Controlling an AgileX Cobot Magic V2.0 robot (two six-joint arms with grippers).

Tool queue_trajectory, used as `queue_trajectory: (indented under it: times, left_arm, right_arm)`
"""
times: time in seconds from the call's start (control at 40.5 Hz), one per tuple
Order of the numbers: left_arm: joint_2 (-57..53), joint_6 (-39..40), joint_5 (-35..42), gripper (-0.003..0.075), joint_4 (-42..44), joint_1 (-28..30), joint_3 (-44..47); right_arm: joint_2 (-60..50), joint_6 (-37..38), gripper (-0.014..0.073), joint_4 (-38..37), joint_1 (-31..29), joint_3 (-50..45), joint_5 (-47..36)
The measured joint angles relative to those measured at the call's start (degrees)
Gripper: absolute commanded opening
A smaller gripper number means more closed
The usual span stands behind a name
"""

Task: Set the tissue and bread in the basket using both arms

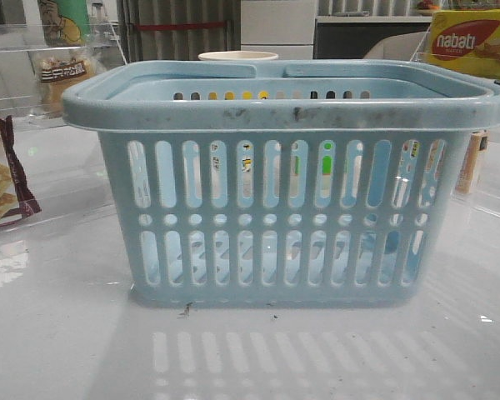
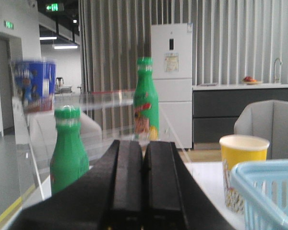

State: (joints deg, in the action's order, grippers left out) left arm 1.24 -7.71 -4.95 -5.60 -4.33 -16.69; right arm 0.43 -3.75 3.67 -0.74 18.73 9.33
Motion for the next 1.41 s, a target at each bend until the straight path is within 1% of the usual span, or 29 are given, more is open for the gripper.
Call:
queue_trajectory:
  times: [0.173,0.272,0.37,0.568,0.741,0.79,0.815,0.84,0.864,0.889,0.963,1.012,1.037,1.086,1.185,1.284,1.407]
  left_arm:
    - [7.8,0.0,-10.4,0.0091,0.0,0.0,-13.6]
    - [13.0,0.0,-16.7,0.0091,0.0,0.0,-19.8]
    - [18.0,0.0,-22.3,0.0091,0.0,0.0,-24.0]
    - [25.9,0.0,-29.4,0.0091,0.0,0.0,-24.9]
    - [30.8,0.0,-31.4,0.0093,0.0,0.0,-22.7]
    - [32.2,0.0,-31.6,0.0122,0.0,0.0,-22.2]
    - [33.0,0.0,-31.6,0.0148,0.0,0.0,-22.2]
    - [33.6,0.0,-31.6,0.0195,0.0,0.0,-22.0]
    - [34.3,0.0,-31.6,0.0241,0.1,0.0,-21.9]
    - [34.9,0.0,-31.6,0.031,0.2,0.0,-21.9]
    - [36.8,0.0,-31.6,0.0487,0.5,0.0,-21.9]
    - [37.8,0.0,-31.6,0.0568,0.5,0.0,-21.9]
    - [38.2,0.0,-31.6,0.0592,0.5,0.0,-21.9]
    - [39.1,0.0,-31.6,0.0603,0.5,0.0,-21.9]
    - [40.2,0.0,-31.4,0.0601,0.5,-1.4,-21.9]
    - [40.9,0.0,-30.8,0.0601,0.5,-4.9,-21.9]
    - [40.9,-0.6,-30.6,0.0601,0.5,-9.8,-21.9]
  right_arm:
    - [7.8,0.0,0.0057,0.0,0.0,13.7,11.0]
    - [12.7,0.0,0.0057,0.0,0.0,19.1,18.6]
    - [18.1,0.0,0.0057,0.0,0.0,23.1,25.6]
    - [26.3,0.0,0.0057,0.0,0.0,23.8,34.9]
    - [32.5,0.0,0.0057,0.0,0.0,22.3,35.9]
    - [34.2,0.0,0.0066,0.0,0.0,21.8,36.0]
    - [34.9,0.0,0.0083,0.0,0.0,21.7,36.0]
    - [35.9,0.0,0.0109,0.0,0.0,21.3,36.0]
    - [36.6,0.0,0.0156,0.0,0.0,21.2,36.0]
    - [37.5,0.0,0.0202,0.0,0.0,21.2,36.1]
    - [39.6,0.0,0.0384,0.0,0.0,21.2,36.1]
    - [40.9,0.0,0.0471,0.0,0.0,21.2,36.0]
    - [41.6,0.0,0.0498,0.0,0.0,21.2,35.9]
    - [42.5,0.0,0.0531,0.0,0.0,21.2,35.5]
    - [45.0,0.0,0.0525,-0.4,0.0,21.2,34.4]
    - [47.8,0.4,0.0518,-0.8,-0.8,21.2,32.4]
    - [53.4,1.1,0.0518,-1.0,-4.1,23.2,31.0]
